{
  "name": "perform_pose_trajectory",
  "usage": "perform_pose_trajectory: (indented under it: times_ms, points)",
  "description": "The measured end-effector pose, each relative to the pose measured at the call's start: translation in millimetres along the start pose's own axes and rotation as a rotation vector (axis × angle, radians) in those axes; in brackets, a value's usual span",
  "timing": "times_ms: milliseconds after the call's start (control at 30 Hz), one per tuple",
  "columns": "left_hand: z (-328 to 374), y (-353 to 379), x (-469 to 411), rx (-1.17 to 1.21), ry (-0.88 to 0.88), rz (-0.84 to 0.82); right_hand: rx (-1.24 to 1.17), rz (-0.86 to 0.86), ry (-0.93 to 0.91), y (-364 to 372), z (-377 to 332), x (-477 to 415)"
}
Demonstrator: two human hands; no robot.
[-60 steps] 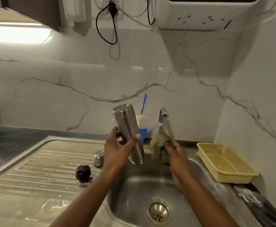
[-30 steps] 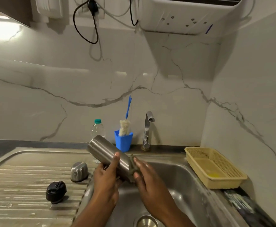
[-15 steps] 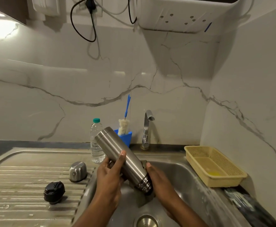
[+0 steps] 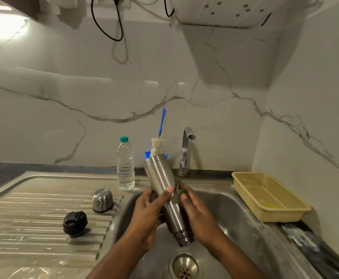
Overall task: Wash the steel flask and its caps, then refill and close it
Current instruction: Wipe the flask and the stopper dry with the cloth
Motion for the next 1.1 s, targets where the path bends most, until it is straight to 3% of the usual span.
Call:
perform_pose_trajectory:
  times_ms: [167,333,467,833,967,1100]
  points:
    - [7,4,6,-0.124,0.096,-0.043,0.066,0.046,0.109,-15,11,-5]
    - [4,23,20,-0.349,0.228,-0.200,-0.118,0.183,-0.020,-28,-10,-10]
    - [-4,35,27,-0.459,0.267,-0.285,-0.111,0.260,-0.126,-42,-21,-12]
    - [7,26,19,-0.848,0.583,-0.211,0.296,0.149,-0.503,-58,-68,-3]
    - [12,28,23,-0.923,0.642,-0.200,0.324,0.131,-0.474,-59,-67,-7]
    - [5,31,26,-1.029,0.693,-0.191,0.632,0.283,-0.441,-63,-61,-12]
Point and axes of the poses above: each hand's wrist, its own x-axis away from the middle knuckle, its own y-axis out of the palm, z = x × y, the point moved 9 cm from there along -x, towards the middle knuckle, and after that the axes turned 14 degrees about z, right-handed, at the moved point
